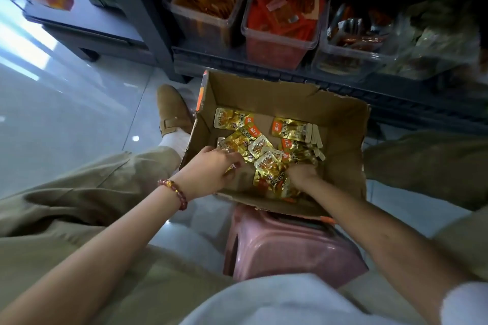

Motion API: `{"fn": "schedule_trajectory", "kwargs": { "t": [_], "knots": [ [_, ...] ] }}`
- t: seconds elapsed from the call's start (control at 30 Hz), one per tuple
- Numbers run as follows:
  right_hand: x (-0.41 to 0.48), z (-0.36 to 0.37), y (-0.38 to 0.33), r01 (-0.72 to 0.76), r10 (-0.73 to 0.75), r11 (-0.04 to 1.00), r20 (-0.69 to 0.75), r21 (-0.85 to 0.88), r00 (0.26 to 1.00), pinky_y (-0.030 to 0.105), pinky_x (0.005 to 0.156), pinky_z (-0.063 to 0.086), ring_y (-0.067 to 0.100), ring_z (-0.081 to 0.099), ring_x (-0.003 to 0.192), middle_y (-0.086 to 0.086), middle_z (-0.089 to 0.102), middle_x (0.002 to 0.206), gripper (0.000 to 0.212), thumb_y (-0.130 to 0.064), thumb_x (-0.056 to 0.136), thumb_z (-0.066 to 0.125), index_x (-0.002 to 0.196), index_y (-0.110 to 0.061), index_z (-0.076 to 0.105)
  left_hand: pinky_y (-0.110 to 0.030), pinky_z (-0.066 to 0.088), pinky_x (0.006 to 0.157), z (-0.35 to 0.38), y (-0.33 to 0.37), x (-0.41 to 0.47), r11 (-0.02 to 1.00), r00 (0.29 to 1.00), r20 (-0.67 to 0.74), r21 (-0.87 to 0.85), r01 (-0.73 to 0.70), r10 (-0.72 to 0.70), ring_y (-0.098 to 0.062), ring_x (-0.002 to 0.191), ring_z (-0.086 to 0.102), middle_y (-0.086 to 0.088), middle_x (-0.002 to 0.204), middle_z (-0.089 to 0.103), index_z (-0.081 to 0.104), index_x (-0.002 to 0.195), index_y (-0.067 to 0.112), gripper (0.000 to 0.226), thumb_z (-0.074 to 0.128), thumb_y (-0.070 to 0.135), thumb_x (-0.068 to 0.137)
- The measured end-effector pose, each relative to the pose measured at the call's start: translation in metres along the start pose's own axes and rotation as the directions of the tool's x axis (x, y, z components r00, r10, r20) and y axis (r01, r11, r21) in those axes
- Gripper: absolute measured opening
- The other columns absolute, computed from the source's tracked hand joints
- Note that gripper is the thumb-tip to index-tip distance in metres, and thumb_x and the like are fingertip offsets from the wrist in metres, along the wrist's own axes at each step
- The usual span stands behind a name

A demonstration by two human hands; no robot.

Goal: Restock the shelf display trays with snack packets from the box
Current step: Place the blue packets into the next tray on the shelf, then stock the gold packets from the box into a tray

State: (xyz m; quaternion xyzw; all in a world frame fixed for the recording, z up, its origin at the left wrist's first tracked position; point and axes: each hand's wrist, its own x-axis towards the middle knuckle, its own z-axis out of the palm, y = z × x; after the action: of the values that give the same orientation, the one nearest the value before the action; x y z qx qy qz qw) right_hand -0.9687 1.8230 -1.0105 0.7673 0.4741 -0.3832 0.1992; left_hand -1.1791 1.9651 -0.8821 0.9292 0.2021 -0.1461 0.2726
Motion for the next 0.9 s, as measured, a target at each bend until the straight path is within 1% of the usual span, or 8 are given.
{"fn": "schedule_trajectory", "kwargs": {
  "t": [0.1,0.2,0.3,0.43,0.53,0.7,0.8,0.9],
  "knots": [
    [-0.004,-0.040,-0.004,0.035,-0.058,0.932,0.054,0.360,0.997,0.019,0.058,0.046,0.019,0.061,0.080,0.008,0.060,0.099,0.029,-0.014,0.095,0.053,0.123,-0.007,0.053,-0.035,0.041,0.096,-0.001,0.004,0.007,0.962,0.991,-0.040,-0.250,0.113,-0.127,-0.021,0.109,0.054,-0.002,0.121,0.055,0.055,0.122,0.021,0.032,0.058,0.018,0.091],
    [-0.021,-0.082,-0.015,0.028,-0.117,0.483,0.033,0.875,0.993,0.018,0.056,0.054,0.013,0.063,0.066,0.008,0.063,0.099,0.043,-0.010,0.091,0.060,0.131,-0.005,0.045,-0.035,0.044,0.098,-0.005,0.011,0.011,0.776,0.950,0.011,-0.573,0.262,-0.313,-0.020,0.111,0.046,-0.002,0.125,0.033,0.044,0.127,0.018,0.049,0.068,0.016,0.085],
    [-0.039,-0.102,-0.028,-0.011,-0.240,0.068,0.027,0.998,0.970,0.024,0.070,0.058,0.015,0.069,0.077,0.008,0.065,0.099,0.035,-0.002,0.090,0.057,0.122,-0.010,0.048,-0.026,0.040,0.102,-0.005,0.016,0.013,0.524,0.864,-0.017,-0.801,0.289,-0.502,-0.013,0.111,0.039,-0.001,0.126,0.025,0.035,0.127,0.018,0.068,0.079,0.014,0.076],
    [-0.045,-0.108,-0.046,-0.120,-0.390,-0.024,0.101,0.993,0.915,0.027,0.075,0.058,0.015,0.071,0.082,0.009,0.066,0.103,0.017,-0.009,0.095,0.050,0.110,-0.015,0.051,-0.036,0.056,0.085,-0.013,0.016,0.013,0.066,0.757,0.116,-0.976,0.205,-0.643,-0.014,0.090,0.057,-0.003,0.108,0.053,0.039,0.120,0.016,0.050,0.070,0.004,0.083],
    [-0.031,-0.098,-0.041,-0.103,-0.348,-0.102,0.062,0.989,0.935,0.038,0.091,0.052,0.025,0.064,0.101,0.012,0.063,0.113,0.042,-0.045,0.100,0.026,0.116,-0.015,0.051,-0.021,0.054,0.062,-0.019,0.008,0.011,0.035,0.686,0.081,-0.987,0.154,-0.723,-0.012,0.077,0.055,-0.001,0.097,0.054,0.046,0.106,0.014,0.027,0.061,0.001,0.089],
    [0.020,-0.026,-0.012,-0.021,-0.090,0.819,0.164,0.573,0.982,0.039,0.106,0.038,0.029,0.047,0.126,0.013,0.052,0.133,0.032,-0.033,0.102,0.037,0.112,-0.015,0.061,-0.022,0.048,0.065,-0.022,-0.003,0.012,0.139,0.561,-0.016,-0.974,0.177,-0.827,-0.009,0.072,0.050,0.000,0.087,0.054,0.054,0.092,0.017,0.016,0.055,0.002,0.093],
    [0.030,0.013,-0.016,-0.009,-0.081,0.959,0.306,0.283,0.949,0.046,0.116,0.019,0.037,0.016,0.141,0.008,0.025,0.153,0.030,-0.041,0.095,0.045,0.122,-0.040,0.058,-0.029,0.050,0.079,-0.019,-0.006,0.013,0.152,0.543,-0.023,-0.969,0.193,-0.839,-0.012,0.083,0.054,0.002,0.093,0.056,0.055,0.088,0.022,0.020,0.054,0.002,0.093],
    [0.024,0.017,-0.035,-0.018,-0.031,0.977,0.224,0.214,0.974,0.039,0.106,0.038,0.035,0.034,0.133,0.014,0.029,0.151,0.036,-0.026,0.093,0.048,0.128,-0.031,0.056,-0.032,0.051,0.086,-0.017,-0.006,0.013,0.160,0.557,-0.021,-0.966,0.202,-0.830,-0.015,0.094,0.056,0.003,0.097,0.056,0.056,0.090,0.019,0.018,0.054,0.002,0.093]
  ]
}}
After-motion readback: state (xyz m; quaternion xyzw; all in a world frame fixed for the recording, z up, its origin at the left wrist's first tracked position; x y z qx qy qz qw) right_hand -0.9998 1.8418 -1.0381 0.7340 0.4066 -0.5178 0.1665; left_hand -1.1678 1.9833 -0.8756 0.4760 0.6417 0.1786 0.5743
